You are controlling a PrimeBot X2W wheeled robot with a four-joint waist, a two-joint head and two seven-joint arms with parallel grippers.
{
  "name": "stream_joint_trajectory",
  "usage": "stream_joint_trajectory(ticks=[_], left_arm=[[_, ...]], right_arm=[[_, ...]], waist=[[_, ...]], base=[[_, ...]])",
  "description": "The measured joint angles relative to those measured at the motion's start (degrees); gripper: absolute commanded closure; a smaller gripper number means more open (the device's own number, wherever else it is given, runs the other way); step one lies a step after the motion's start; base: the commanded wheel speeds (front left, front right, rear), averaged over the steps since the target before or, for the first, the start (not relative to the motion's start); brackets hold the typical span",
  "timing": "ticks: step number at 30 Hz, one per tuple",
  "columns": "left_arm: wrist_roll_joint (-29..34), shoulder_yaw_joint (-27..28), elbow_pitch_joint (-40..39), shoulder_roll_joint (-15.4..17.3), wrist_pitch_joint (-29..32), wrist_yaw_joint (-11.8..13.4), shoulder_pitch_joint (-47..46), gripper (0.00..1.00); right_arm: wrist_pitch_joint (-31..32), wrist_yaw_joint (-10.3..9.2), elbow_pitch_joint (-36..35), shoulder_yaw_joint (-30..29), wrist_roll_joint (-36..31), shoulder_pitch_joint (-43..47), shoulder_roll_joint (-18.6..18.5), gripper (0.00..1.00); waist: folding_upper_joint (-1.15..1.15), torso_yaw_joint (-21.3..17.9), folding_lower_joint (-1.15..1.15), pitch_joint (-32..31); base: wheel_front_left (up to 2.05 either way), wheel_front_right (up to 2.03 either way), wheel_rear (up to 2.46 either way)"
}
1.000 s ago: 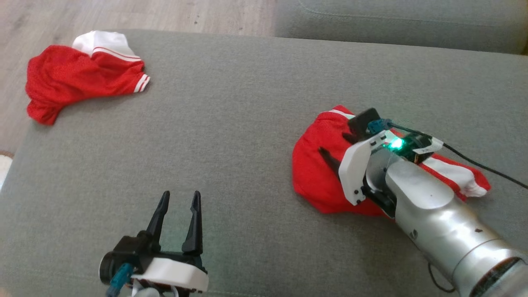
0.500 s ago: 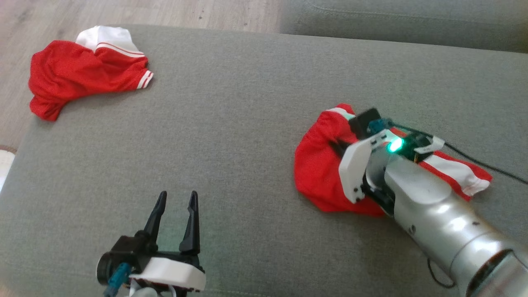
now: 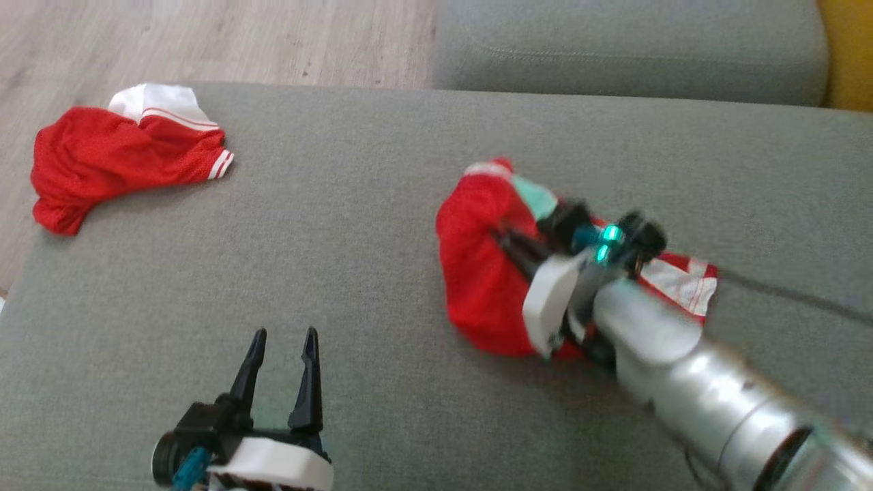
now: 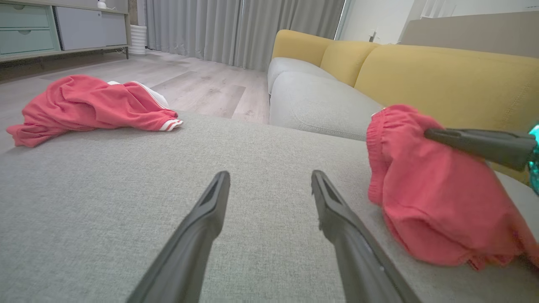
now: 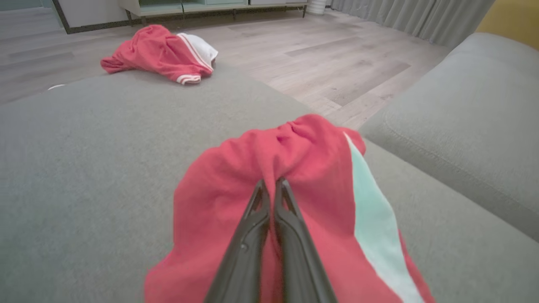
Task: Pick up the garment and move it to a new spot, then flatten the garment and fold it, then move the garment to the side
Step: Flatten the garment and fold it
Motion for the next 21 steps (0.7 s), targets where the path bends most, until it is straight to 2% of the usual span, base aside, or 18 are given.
stream_joint_trajectory(ticks=[6, 10, 19, 20, 21], left_arm=[[0.0, 0.1, -0.3, 0.1, 0.0, 0.2, 1.7, 0.0], [0.0, 0.1, -0.5, 0.1, 0.0, 0.3, 1.7, 0.0], [0.0, 0.0, -0.5, 0.1, 0.0, 0.7, 2.9, 0.0], [0.0, 0.0, -0.5, 0.1, 0.0, 0.7, 2.9, 0.0], [0.0, 0.0, -0.5, 0.1, 0.0, 0.7, 2.9, 0.0]], right_arm=[[-1.9, 0.0, -1.2, -0.1, -2.7, 10.2, 1.1, 1.0], [-2.3, 0.0, -5.1, -1.7, -3.7, 16.0, 1.0, 1.0], [-1.9, 0.0, -10.8, -4.7, -8.7, 22.9, 1.1, 1.0], [-1.7, 0.0, -11.3, -5.3, -9.1, 23.4, 1.1, 0.85], [-1.6, 0.0, -11.9, -6.0, -9.5, 23.8, 1.1, 0.51]], waist=[[0.0, -0.6, 0.0, -1.6], [0.0, -0.8, 0.0, -2.3], [0.0, -1.5, 0.0, -3.0], [0.0, -1.5, 0.0, -3.1], [0.0, -1.5, 0.0, -3.1]], base=[[0.0, 0.0, 0.0], [0.0, 0.0, 0.0], [0.0, 0.0, 0.0], [0.0, 0.0, 0.0], [0.0, 0.0, 0.0]])
